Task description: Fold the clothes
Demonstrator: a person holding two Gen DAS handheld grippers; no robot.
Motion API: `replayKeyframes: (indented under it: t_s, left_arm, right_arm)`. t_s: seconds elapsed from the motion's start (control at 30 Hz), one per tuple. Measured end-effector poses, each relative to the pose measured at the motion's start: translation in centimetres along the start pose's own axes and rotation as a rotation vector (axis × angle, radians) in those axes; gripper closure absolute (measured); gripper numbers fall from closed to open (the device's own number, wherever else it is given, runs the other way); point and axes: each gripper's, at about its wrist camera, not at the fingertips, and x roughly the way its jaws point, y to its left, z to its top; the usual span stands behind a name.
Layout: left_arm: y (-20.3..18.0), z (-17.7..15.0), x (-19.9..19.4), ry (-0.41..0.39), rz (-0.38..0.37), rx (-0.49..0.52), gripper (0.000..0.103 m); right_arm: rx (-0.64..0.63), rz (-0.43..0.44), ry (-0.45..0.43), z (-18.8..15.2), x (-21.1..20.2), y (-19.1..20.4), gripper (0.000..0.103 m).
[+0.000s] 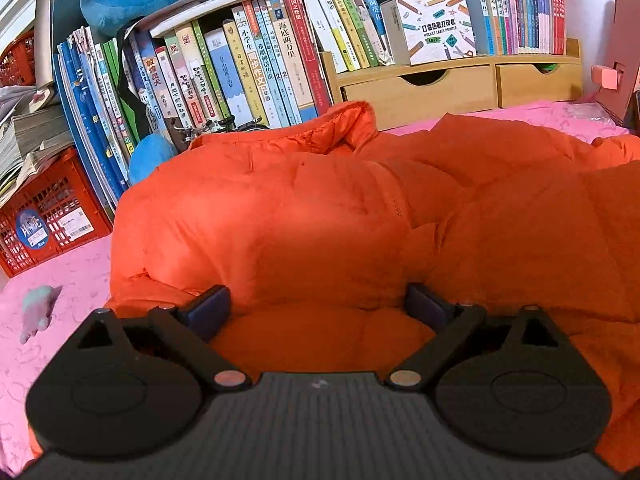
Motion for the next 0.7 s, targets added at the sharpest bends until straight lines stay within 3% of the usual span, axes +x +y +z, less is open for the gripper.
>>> replayKeyframes:
  t_s: [0.1, 0.13, 0.2, 0.47, 0.6, 0.7]
  left_arm:
    - [0.0, 0.0, 0.0, -0.001, 0.0, 0.001, 0.006]
    - [0.0, 0.0, -0.1, -0.001, 0.0, 0.0, 0.006]
    - [0.0, -0.1, -0.1, -0.002, -0.002, -0.003, 0.006]
    - [0.2, 0.0, 0.0, 0.005, -0.015, -0.017, 0.005]
    - [0.2, 0.1, 0.0, 0.008, -0.015, -0.017, 0.005]
    - [0.2, 0.1, 0.0, 0.009, -0.015, -0.018, 0.005]
  right_arm:
    - [-0.212, -0.114, -0.06, 0.2, -0.4, 2.3, 0.089]
    - [-0.278, -0.119, -0.072, 0.3, 0.0, 3.6, 0.087]
    - [-0.396, -0.113, -0.088, 0.4, 1.2, 6.0, 0.072]
    - [-0.789, -0.088, -0.084, -1.4, 8.4, 13.7, 0.055]
    - [-0.881, -0.038, -0.053, -2.0, 10.4, 15.2, 0.039]
    - [-0.901, -0.045, -0.064, -2.0, 12.3, 16.0, 0.035]
